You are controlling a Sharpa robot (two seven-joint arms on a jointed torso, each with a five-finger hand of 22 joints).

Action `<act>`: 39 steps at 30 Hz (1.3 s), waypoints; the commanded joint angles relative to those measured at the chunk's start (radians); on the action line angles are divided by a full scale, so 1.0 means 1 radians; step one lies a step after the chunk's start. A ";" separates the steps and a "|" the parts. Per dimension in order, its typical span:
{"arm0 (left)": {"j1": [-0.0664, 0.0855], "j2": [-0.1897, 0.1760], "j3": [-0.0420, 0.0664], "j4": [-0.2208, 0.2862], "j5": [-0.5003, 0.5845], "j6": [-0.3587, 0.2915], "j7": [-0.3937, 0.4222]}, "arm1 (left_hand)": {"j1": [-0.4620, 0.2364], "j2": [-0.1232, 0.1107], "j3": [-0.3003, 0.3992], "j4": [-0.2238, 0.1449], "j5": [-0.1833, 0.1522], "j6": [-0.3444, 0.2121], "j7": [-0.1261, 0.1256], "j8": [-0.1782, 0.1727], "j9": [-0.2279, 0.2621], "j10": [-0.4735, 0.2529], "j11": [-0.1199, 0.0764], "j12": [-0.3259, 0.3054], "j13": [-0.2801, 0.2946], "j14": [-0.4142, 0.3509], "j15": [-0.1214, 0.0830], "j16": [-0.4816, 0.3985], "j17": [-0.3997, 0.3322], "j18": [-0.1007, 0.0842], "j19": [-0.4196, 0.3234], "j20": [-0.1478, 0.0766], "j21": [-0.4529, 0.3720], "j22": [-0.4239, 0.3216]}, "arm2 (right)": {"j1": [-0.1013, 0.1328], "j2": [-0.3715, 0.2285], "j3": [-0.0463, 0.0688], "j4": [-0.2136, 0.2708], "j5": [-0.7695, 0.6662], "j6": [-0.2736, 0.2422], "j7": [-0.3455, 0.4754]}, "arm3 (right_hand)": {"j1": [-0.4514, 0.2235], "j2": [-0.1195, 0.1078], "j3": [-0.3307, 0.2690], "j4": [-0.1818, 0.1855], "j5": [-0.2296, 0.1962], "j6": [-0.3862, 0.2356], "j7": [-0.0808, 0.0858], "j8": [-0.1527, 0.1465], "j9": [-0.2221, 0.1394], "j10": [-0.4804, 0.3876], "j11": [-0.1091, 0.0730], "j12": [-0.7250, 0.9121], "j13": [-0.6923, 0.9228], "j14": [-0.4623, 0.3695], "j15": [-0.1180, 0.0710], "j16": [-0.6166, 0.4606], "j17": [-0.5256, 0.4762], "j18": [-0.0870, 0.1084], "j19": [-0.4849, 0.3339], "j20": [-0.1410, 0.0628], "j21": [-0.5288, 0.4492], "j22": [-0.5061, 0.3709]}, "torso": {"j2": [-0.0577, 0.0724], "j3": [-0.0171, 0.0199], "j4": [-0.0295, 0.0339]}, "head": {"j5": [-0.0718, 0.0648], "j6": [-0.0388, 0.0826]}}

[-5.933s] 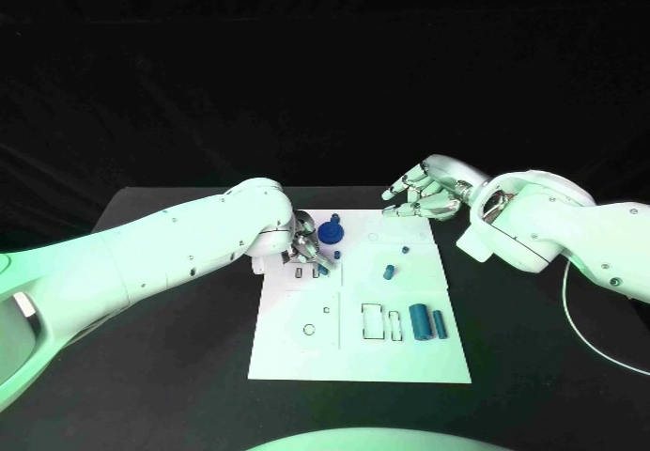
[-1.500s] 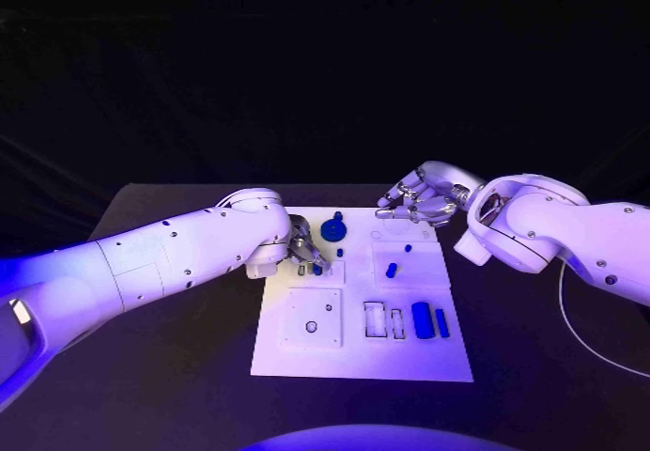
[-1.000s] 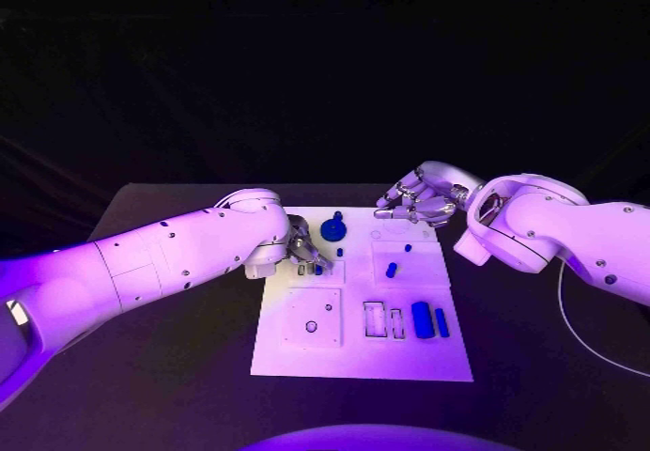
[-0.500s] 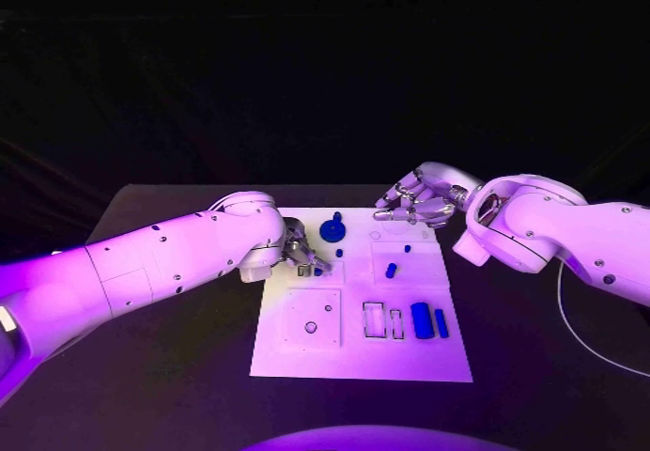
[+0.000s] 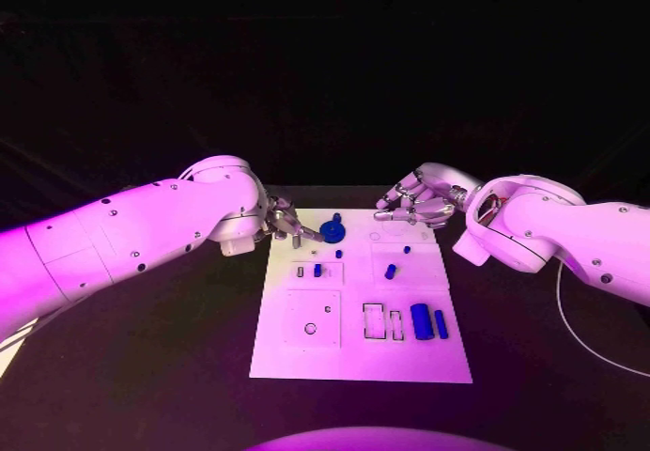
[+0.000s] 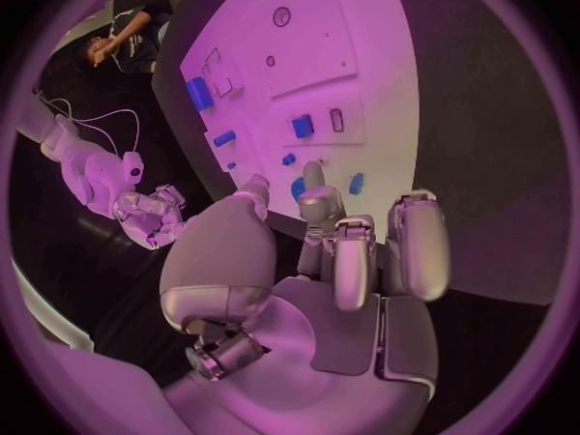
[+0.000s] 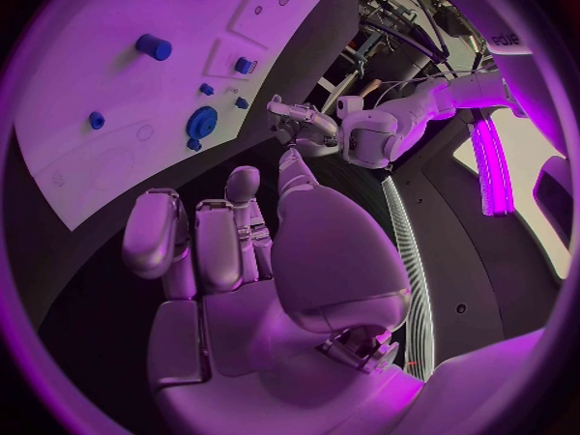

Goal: Assemble the parts on the task board

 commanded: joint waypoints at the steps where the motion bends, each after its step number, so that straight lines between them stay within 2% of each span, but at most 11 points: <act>1: 0.017 0.002 0.003 -0.023 0.023 0.074 -0.002 | 0.024 0.002 -0.021 -0.002 -0.005 -0.034 0.013 -0.024 -0.014 -0.052 0.014 -0.076 -0.076 0.104 0.015 0.003 0.263 0.008 -0.009 0.012 -0.022 0.053 | -0.001 0.002 0.000 -0.003 -0.001 0.011 0.012 | 0.006 0.001 -0.006 0.001 -0.003 -0.008 -0.001 0.005 0.001 -0.010 0.000 -0.004 -0.001 0.034 0.002 -0.004 -0.001 0.006 -0.005 0.000 -0.004 -0.001 | 0.000 0.0011 0.0006 | 0.001 0.000; 3: 0.025 0.012 0.005 -0.060 0.037 0.087 0.000 | 0.073 0.021 -0.036 -0.004 -0.004 -0.072 0.037 -0.059 -0.038 -0.113 0.033 -0.149 -0.148 0.104 0.035 0.003 0.263 0.016 -0.030 0.027 -0.061 0.021 | -0.001 0.005 -0.001 -0.005 0.000 0.008 0.013 | 0.008 0.002 -0.008 0.002 -0.002 -0.009 0.000 0.005 0.001 -0.012 0.000 -0.007 -0.004 0.034 0.003 -0.005 -0.002 0.007 -0.006 0.000 -0.005 -0.003 | 0.001 0.0007 0.0009 | 0.002 0.004; 6: 0.031 0.035 0.005 -0.116 0.053 0.087 0.008 | 0.107 0.041 -0.048 -0.003 -0.003 -0.111 0.058 -0.097 -0.066 -0.138 0.051 -0.171 -0.175 0.104 0.050 0.003 0.263 0.020 -0.036 0.041 -0.077 0.011 | -0.002 0.008 -0.001 -0.009 0.002 0.001 0.015 | 0.015 0.009 -0.011 0.002 0.005 -0.011 0.000 0.005 0.001 -0.015 0.000 -0.010 -0.007 0.033 0.003 -0.008 -0.003 0.007 -0.007 0.001 -0.007 -0.005 | 0.002 -0.0013 0.0000 | 0.004 0.004; 8: 0.033 0.055 0.004 -0.156 0.053 0.072 0.015 | 0.119 0.046 -0.058 -0.002 -0.003 -0.114 0.062 -0.106 -0.076 -0.144 0.056 -0.176 -0.184 0.104 0.054 0.003 0.263 0.021 -0.037 0.046 -0.081 0.009 | -0.003 0.011 -0.001 -0.012 0.003 -0.005 0.016 | 0.021 0.013 -0.013 0.001 0.010 -0.012 0.000 0.005 0.001 -0.016 0.000 -0.011 -0.010 0.033 0.003 -0.009 -0.005 0.007 -0.008 0.001 -0.009 -0.006 | 0.002 -0.0034 -0.0003 | 0.005 0.004; 14: 0.032 0.119 -0.007 -0.277 -0.051 0.057 0.041 | 0.125 0.064 -0.095 0.003 -0.003 -0.060 0.047 -0.083 -0.083 -0.120 0.044 -0.144 -0.167 0.104 0.046 0.003 0.263 0.020 -0.027 0.046 -0.073 0.019 | -0.008 0.019 -0.002 -0.020 0.005 -0.005 0.019 | 0.037 0.022 -0.023 0.000 0.037 -0.013 0.000 0.006 0.001 -0.019 0.000 -0.017 -0.018 0.032 0.003 -0.016 -0.010 0.009 -0.011 0.001 -0.015 -0.014 | 0.003 -0.0040 -0.0030 | 0.007 0.003; 17: 0.030 0.142 -0.014 -0.323 -0.073 0.072 0.046 | 0.125 0.070 -0.108 0.003 -0.003 -0.049 0.042 -0.077 -0.086 -0.104 0.039 -0.126 -0.152 0.104 0.042 0.003 0.263 0.017 -0.020 0.042 -0.062 0.029 | -0.010 0.019 -0.002 -0.021 0.005 -0.003 0.019 | 0.040 0.023 -0.025 0.000 0.040 -0.013 0.000 0.007 0.001 -0.020 0.000 -0.019 -0.021 0.032 0.003 -0.018 -0.012 0.009 -0.012 0.001 -0.016 -0.015 | 0.006 -0.0058 -0.0047 | 0.010 0.006; 20: 0.026 0.162 -0.022 -0.362 -0.085 0.087 0.056 | 0.121 0.073 -0.119 0.004 -0.003 -0.044 0.039 -0.074 -0.088 -0.098 0.037 -0.119 -0.148 0.104 0.039 0.003 0.263 0.016 -0.017 0.039 -0.059 0.032 | -0.012 0.019 -0.002 -0.021 0.005 -0.001 0.020 | 0.042 0.024 -0.026 -0.001 0.042 -0.013 0.000 0.007 0.001 -0.022 0.000 -0.022 -0.024 0.032 0.003 -0.019 -0.013 0.009 -0.012 0.001 -0.017 -0.016 | 0.008 -0.0075 -0.0052 | 0.010 0.003; 27: 0.016 0.190 -0.029 -0.400 -0.077 0.113 0.069 | 0.114 0.082 -0.131 0.005 -0.003 -0.042 0.038 -0.073 -0.091 -0.092 0.035 -0.111 -0.143 0.104 0.038 0.003 0.263 0.015 -0.014 0.037 -0.055 0.036 | -0.012 0.020 -0.002 -0.022 0.005 0.004 0.021 | 0.046 0.025 -0.028 -0.002 0.046 -0.013 0.000 0.007 0.001 -0.023 0.000 -0.026 -0.028 0.031 0.002 -0.022 -0.016 0.009 -0.013 0.001 -0.018 -0.018 | 0.012 -0.0099 -0.0040 | 0.009 0.003; 39: 0.004 0.210 -0.038 -0.425 -0.074 0.138 0.082 | 0.117 0.087 -0.134 0.003 -0.003 -0.040 0.037 -0.072 -0.092 -0.091 0.034 -0.111 -0.144 0.104 0.037 0.003 0.263 0.014 -0.011 0.036 -0.051 0.040 | -0.013 0.024 -0.002 -0.028 0.005 0.007 0.020 | 0.050 0.027 -0.029 -0.003 0.050 -0.012 0.000 0.008 0.002 -0.025 -0.001 -0.030 -0.033 0.030 0.002 -0.028 -0.023 0.010 -0.015 0.000 -0.020 -0.022 | 0.011 -0.0090 -0.0045 | 0.011 0.000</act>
